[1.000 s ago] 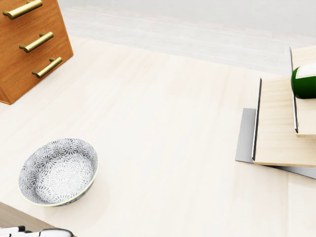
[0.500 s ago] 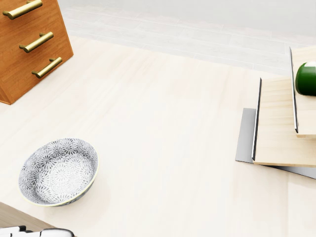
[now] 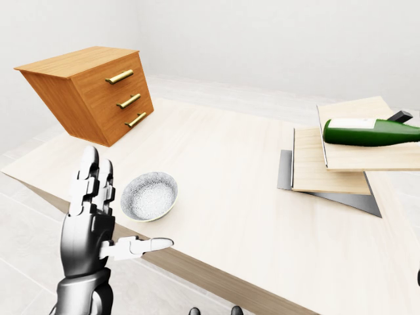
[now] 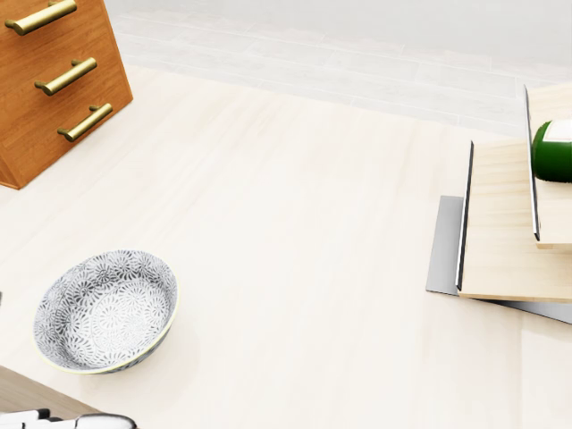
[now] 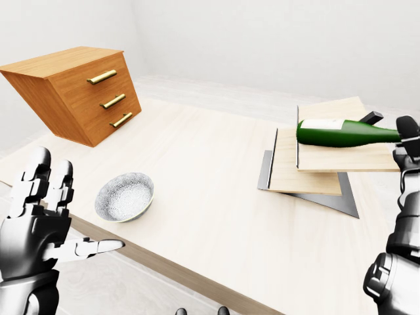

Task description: Put the wine bottle on the wine rack.

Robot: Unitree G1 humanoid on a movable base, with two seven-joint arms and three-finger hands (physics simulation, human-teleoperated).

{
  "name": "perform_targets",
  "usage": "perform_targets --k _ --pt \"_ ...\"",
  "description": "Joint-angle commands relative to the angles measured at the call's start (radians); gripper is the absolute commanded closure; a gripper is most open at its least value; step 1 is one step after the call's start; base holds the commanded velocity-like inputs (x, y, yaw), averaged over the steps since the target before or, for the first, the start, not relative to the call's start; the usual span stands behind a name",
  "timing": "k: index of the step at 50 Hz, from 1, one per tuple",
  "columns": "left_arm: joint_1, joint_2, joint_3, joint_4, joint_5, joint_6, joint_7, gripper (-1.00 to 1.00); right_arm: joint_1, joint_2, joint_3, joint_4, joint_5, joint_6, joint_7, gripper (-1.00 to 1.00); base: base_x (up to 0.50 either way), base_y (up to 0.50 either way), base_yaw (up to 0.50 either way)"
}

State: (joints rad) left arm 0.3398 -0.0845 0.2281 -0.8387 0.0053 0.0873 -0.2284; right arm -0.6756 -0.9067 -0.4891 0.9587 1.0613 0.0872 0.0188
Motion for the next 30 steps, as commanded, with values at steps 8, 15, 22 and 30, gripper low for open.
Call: perform_targets --k 8,15,22,30 --pt "-0.001 0.003 -0.003 0.022 0.0 0.0 0.001 -1.0 0.043 0.006 0.006 -0.005 -0.001 0.0 -0.008 -1.0 0.0 0.0 0.0" --pt "0.004 0.002 -0.009 0.015 0.002 0.0 0.004 -1.0 0.039 0.004 0.01 0.011 -0.009 0.0 0.004 -1.0 0.0 0.0 0.0" --pt "0.011 -0.001 -0.018 -0.002 0.005 0.0 0.007 -1.0 0.059 0.005 0.006 0.007 -0.012 0.0 0.009 -1.0 0.0 0.0 0.0" --pt "0.011 0.001 -0.022 -0.004 0.007 0.0 0.01 -1.0 0.077 0.015 0.002 -0.008 -0.014 0.0 0.017 -1.0 0.0 0.0 0.0"
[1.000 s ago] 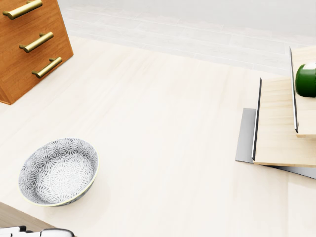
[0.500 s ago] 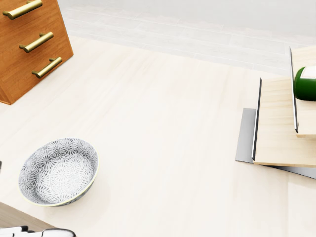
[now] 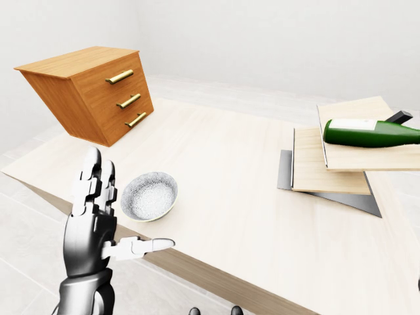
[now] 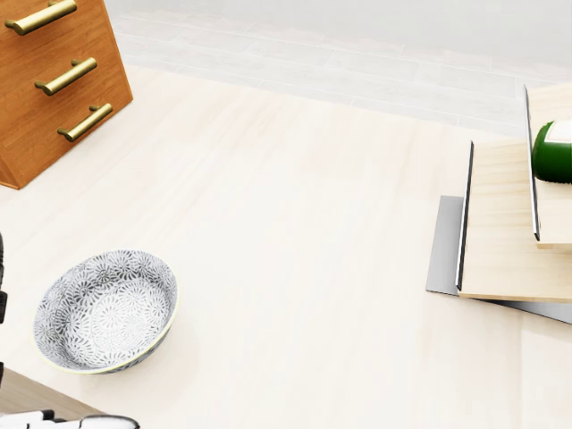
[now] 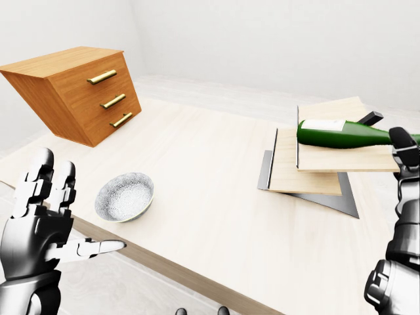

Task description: Put the wine bottle on the wine rack.

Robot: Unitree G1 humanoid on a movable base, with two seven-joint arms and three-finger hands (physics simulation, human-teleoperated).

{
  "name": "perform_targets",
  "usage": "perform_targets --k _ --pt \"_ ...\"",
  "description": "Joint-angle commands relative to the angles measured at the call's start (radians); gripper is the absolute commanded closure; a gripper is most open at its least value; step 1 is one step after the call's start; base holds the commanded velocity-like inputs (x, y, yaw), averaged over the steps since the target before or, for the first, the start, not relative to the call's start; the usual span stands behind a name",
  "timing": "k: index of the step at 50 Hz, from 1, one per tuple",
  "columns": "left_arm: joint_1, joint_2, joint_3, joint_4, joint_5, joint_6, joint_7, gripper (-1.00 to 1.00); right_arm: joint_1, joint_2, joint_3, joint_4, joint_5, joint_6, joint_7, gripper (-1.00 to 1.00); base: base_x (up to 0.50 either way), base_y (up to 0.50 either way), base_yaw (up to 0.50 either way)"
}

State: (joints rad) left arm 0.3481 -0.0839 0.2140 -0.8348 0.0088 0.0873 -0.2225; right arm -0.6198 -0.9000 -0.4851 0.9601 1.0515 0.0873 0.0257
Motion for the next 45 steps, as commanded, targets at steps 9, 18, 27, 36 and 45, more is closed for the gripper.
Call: perform_targets --k 9,18,27,36,45 --pt "0.002 0.002 -0.014 -0.007 0.005 0.0 0.008 -1.0 0.019 0.008 -0.003 -0.011 -0.009 0.0 0.02 -1.0 0.0 0.0 0.0" --pt "-0.001 0.005 -0.015 0.0 0.003 0.0 0.01 -1.0 0.06 0.01 -0.015 -0.046 -0.006 0.0 0.026 -1.0 0.0 0.0 0.0" --pt "-0.01 0.009 -0.014 -0.013 0.0 0.0 0.011 -1.0 0.14 0.003 -0.052 -0.12 0.006 0.0 0.036 -1.0 0.0 0.0 0.0" --pt "-0.019 0.012 -0.021 -0.04 0.002 0.0 0.017 -1.0 0.252 -0.015 -0.124 -0.22 0.023 0.0 0.035 -1.0 0.0 0.0 0.0" --pt "-0.02 0.014 -0.026 -0.049 0.002 0.0 0.019 -1.0 0.33 -0.005 -0.184 -0.286 0.031 0.0 0.042 -1.0 0.0 0.0 0.0"
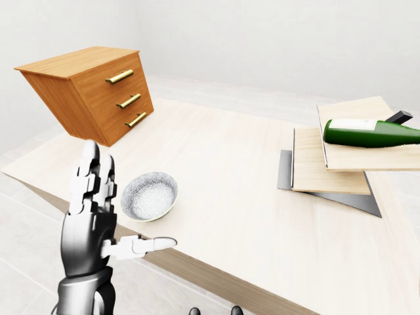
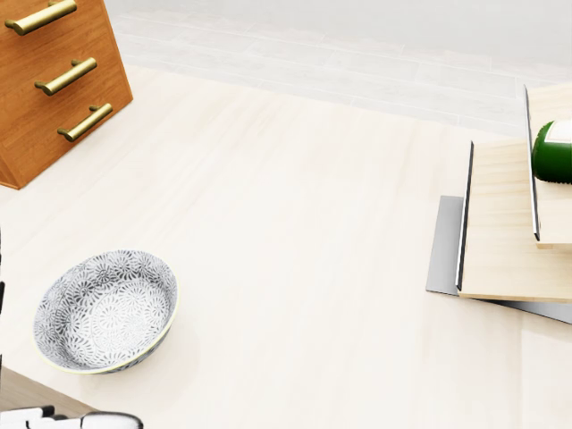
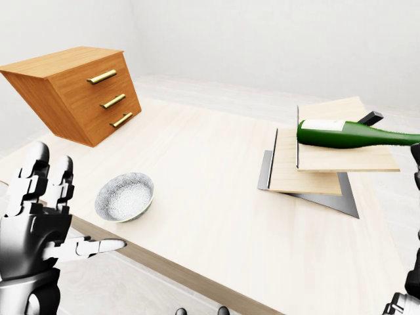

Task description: Put the wine bottle on the wine rack.

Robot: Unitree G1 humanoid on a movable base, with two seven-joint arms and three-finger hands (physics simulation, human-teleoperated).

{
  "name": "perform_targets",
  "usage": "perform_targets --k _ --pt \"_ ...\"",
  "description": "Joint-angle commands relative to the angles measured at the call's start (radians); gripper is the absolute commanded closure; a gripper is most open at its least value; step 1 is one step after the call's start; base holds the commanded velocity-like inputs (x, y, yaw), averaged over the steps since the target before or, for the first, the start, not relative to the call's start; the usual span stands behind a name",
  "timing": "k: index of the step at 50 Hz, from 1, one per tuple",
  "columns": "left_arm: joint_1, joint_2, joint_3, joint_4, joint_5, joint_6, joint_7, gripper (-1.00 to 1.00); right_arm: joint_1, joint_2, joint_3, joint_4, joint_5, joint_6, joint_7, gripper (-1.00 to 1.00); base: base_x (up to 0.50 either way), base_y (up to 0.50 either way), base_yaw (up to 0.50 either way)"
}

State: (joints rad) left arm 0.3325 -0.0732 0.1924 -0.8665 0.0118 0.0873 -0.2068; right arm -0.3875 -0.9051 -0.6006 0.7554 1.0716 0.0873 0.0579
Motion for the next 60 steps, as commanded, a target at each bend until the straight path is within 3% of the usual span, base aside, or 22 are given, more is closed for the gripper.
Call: perform_targets --k 1,19,29,40,49,60 --pt "-0.006 0.004 -0.003 -0.02 -0.002 0.0 0.003 -1.0 0.105 -0.001 -0.075 -0.086 0.01 0.0 0.011 -1.0 0.0 0.0 0.0" --pt "-0.014 0.006 -0.003 -0.018 -0.006 0.0 0.006 -1.0 0.241 -0.005 -0.264 -0.367 0.082 0.0 -0.064 -1.0 0.0 0.0 0.0" --pt "-0.024 0.009 -0.012 -0.037 -0.003 0.0 0.011 -1.0 0.256 -0.031 -0.354 -0.479 0.118 0.0 -0.1 -1.0 0.0 0.0 0.0" --pt "-0.034 0.015 -0.023 -0.059 0.001 0.0 0.02 -1.0 0.219 -0.077 -0.381 -0.526 0.164 0.0 -0.143 -1.0 0.0 0.0 0.0" --pt "-0.031 0.014 -0.036 -0.064 0.006 0.0 0.025 -1.0 0.185 -0.126 -0.409 -0.606 0.267 0.0 -0.244 -1.0 0.0 0.0 0.0" --pt "-0.026 0.017 -0.035 -0.063 -0.001 0.0 0.026 -1.0 0.129 -0.179 -0.356 -0.699 0.406 0.0 -0.353 -1.0 0.0 0.0 0.0"
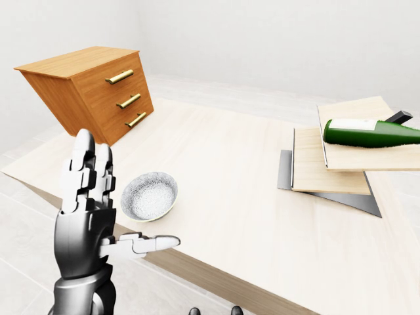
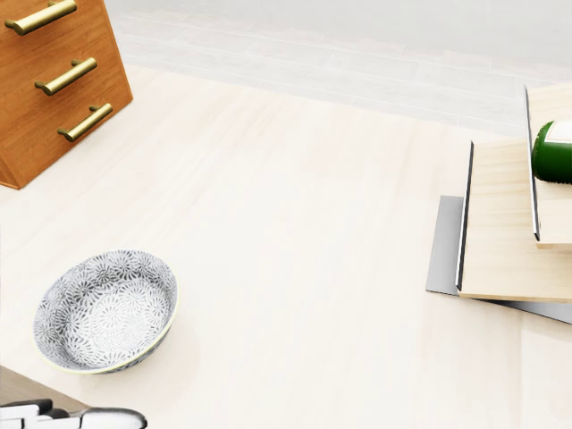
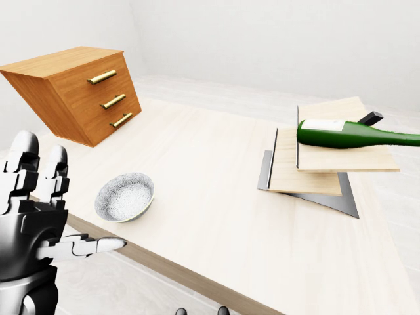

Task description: Put the wine bottle on the wine rack.

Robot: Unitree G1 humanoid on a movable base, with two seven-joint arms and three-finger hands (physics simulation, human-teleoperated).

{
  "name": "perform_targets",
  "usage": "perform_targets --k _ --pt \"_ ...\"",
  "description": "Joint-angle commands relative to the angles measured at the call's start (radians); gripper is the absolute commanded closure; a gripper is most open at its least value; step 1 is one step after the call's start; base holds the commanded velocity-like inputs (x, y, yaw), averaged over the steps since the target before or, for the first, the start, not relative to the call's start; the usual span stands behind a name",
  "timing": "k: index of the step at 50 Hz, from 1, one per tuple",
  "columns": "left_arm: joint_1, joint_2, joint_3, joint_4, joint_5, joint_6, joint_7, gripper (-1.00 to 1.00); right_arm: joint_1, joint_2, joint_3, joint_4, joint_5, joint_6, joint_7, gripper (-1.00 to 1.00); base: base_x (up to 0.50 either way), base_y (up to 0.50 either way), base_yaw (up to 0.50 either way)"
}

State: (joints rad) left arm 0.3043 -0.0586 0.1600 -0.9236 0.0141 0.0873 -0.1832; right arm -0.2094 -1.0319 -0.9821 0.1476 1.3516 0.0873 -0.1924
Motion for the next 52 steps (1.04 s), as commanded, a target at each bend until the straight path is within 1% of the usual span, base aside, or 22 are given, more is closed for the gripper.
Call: perform_targets --k 1,5,12,19,20,24,32,37,39,43,52 --pt "0.001 0.003 -0.003 -0.01 -0.003 0.0 0.003 -1.0 -0.051 -0.056 0.029 -0.099 0.136 0.0 -0.112 -1.0 0.0 0.0 0.0" --pt "0.002 0.003 -0.008 -0.017 -0.003 0.0 0.002 -1.0 -0.061 -0.077 0.046 -0.132 0.179 0.0 -0.136 -1.0 0.0 0.0 0.0" --pt "-0.005 0.006 -0.025 -0.013 0.003 0.0 0.006 -1.0 -0.084 -0.126 0.068 -0.203 0.292 0.0 -0.211 -1.0 0.0 0.0 0.0" --pt "-0.015 0.011 -0.037 -0.034 0.006 0.0 0.013 -1.0 -0.115 -0.203 0.084 -0.271 0.432 0.0 -0.287 -1.0 0.0 0.0 0.0" --pt "-0.015 0.011 -0.037 -0.034 0.006 0.0 0.014 -1.0 -0.113 -0.205 0.085 -0.272 0.437 0.0 -0.29 -1.0 0.0 0.0 0.0" --pt "-0.016 0.013 -0.039 -0.048 0.003 0.0 0.015 -1.0 -0.123 -0.261 0.099 -0.3 0.502 0.0 -0.33 -1.0 0.0 0.0 0.0" --pt "-0.012 0.016 -0.032 -0.084 -0.004 0.0 0.012 -1.0 -0.123 -0.331 0.096 -0.358 0.597 0.0 -0.331 -1.0 0.0 0.0 0.0" --pt "-0.014 0.015 -0.026 -0.096 -0.009 0.0 0.01 -1.0 -0.135 -0.364 0.089 -0.388 0.619 0.0 -0.331 -1.0 0.0 0.0 0.0" --pt "-0.018 0.015 -0.03 -0.102 -0.007 0.0 0.01 -1.0 -0.148 -0.373 0.086 -0.405 0.621 0.0 -0.331 -1.0 0.0 0.0 0.0" --pt "-0.023 0.014 -0.032 -0.116 -0.009 0.0 0.011 -1.0 -0.158 -0.369 0.071 -0.446 0.621 0.0 -0.331 -1.0 0.0 0.0 0.0" --pt "-0.016 0.009 -0.026 -0.12 -0.023 0.0 0.007 -1.0 -0.134 -0.39 0.041 -0.504 0.621 0.0 -0.318 -1.0 0.0 0.0 0.0"
